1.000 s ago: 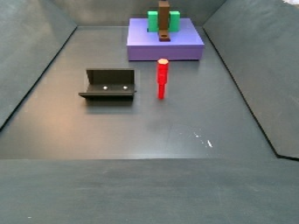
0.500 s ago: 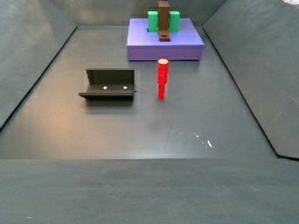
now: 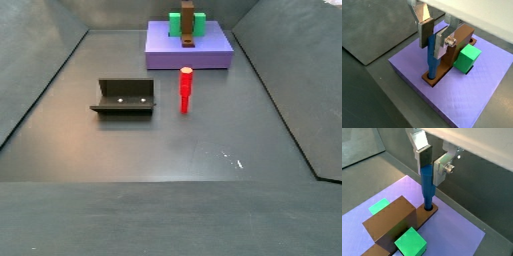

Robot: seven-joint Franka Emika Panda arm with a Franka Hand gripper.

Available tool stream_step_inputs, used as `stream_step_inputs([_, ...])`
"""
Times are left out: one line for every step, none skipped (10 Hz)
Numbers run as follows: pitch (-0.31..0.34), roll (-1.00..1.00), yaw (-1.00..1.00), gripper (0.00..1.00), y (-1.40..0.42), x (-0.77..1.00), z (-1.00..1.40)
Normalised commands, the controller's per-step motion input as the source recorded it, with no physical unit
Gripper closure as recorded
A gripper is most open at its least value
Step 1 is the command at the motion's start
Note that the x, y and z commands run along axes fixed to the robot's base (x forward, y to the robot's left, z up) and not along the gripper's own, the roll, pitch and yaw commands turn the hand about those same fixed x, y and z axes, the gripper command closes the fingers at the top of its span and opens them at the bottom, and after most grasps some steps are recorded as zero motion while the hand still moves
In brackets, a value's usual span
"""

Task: Pick up the blue object. Move up. Move to above the board. Insert the blue object.
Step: Insert the blue object.

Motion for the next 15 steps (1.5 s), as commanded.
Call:
stream_step_inputs([0.040, 0.07, 0.00, 1.00, 0.00, 0.00, -0.09])
stream_step_inputs([0.036, 0.08, 0.00, 1.00, 0.00, 0.00, -0.11])
stream_step_inputs([0.031, 0.08, 0.00, 1.00, 0.00, 0.00, -0.13])
stream_step_inputs([0.021, 0.13, 0.01, 1.00, -0.09, 0.05, -0.24])
stream_step_inputs([0.000, 0.12, 0.01, 1.00, -0.12, 0.17, -0.43])
stream_step_inputs([-0.029, 0.00, 0.03, 1.00, -0.06, 0.17, -0.64])
stream_step_inputs([0.000, 0.03, 0.08, 1.00, 0.00, 0.29, -0.63])
stream_step_inputs([0.000, 0.07, 0.09, 1.00, 0.00, 0.27, -0.65])
stream_step_inputs([0.000, 0.06, 0.09, 1.00, 0.01, 0.13, -0.65])
stream_step_inputs([0.000, 0.08, 0.13, 1.00, 0.00, 0.00, -0.60])
stream_step_inputs([0.010, 0.27, 0.14, 1.00, -0.13, 0.00, -0.39])
stream_step_inputs([0.084, 0.50, 0.09, 1.00, -0.22, -0.11, -0.03])
stream_step_inputs([0.163, 0.50, 0.07, 1.00, -0.14, -0.03, 0.00])
stream_step_inputs([0.187, 0.49, 0.04, 1.00, -0.08, 0.00, -0.03])
stream_step_inputs([0.179, 0.26, 0.00, 1.00, 0.00, 0.23, -0.25])
